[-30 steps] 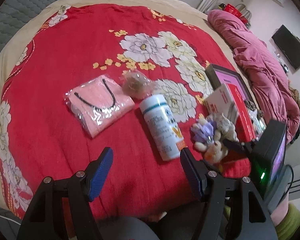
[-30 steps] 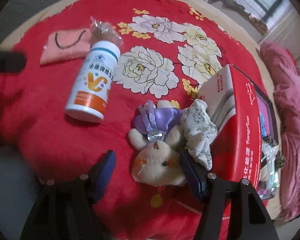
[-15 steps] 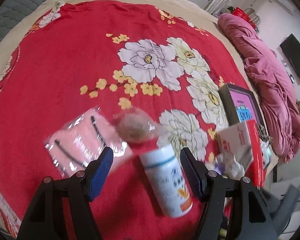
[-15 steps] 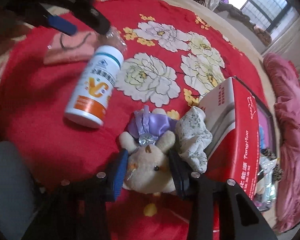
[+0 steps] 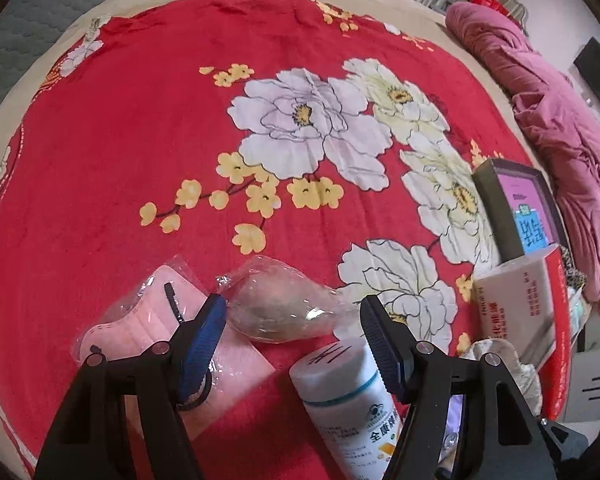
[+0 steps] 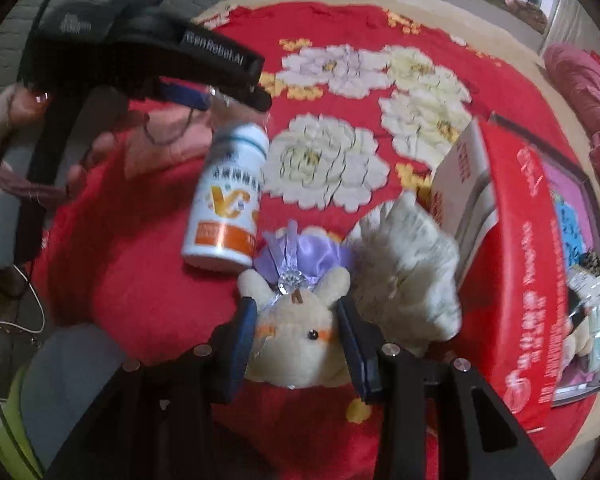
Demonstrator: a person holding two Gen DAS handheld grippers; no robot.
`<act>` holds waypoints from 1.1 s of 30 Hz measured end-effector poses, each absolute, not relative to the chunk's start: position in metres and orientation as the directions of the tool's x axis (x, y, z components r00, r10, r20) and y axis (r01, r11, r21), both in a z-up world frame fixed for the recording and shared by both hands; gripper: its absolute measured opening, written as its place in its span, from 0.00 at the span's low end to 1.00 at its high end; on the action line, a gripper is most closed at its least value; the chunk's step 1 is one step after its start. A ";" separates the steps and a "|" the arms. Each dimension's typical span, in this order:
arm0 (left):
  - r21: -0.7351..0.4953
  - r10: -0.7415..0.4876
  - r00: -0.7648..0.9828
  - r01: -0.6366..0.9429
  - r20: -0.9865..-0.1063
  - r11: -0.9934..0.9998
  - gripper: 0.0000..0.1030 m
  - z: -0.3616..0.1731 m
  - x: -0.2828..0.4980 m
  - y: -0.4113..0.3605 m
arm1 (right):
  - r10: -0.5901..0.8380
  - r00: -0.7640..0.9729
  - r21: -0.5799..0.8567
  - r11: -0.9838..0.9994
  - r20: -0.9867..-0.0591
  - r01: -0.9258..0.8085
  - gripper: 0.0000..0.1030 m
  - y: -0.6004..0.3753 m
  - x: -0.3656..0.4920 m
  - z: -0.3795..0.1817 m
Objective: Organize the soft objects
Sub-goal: 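Grasp the clear bag with the left tool while the right grasps the plush bunny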
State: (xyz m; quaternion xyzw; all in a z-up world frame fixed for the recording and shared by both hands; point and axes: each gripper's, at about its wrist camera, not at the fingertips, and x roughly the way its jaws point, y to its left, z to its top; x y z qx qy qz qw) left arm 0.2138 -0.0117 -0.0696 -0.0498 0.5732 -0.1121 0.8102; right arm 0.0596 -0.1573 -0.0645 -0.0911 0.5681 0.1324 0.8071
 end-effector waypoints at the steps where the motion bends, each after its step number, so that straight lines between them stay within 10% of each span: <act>1: -0.207 -0.238 0.319 0.128 -0.917 0.970 0.69 -0.071 0.214 -0.012 | 0.114 0.318 0.009 0.949 -0.941 -0.315 0.42 -0.158 0.058 -0.067; 18: -0.216 -0.248 0.313 0.134 -0.917 0.967 0.69 -0.083 0.222 -0.018 | 0.013 0.292 -0.098 0.927 -0.956 -0.362 0.51 -0.145 0.061 -0.091; 33: -0.282 -0.315 0.355 0.143 -0.880 0.949 0.62 -0.051 0.206 -0.009 | 0.238 0.342 0.145 0.950 -0.909 -0.277 0.50 -0.171 0.062 -0.037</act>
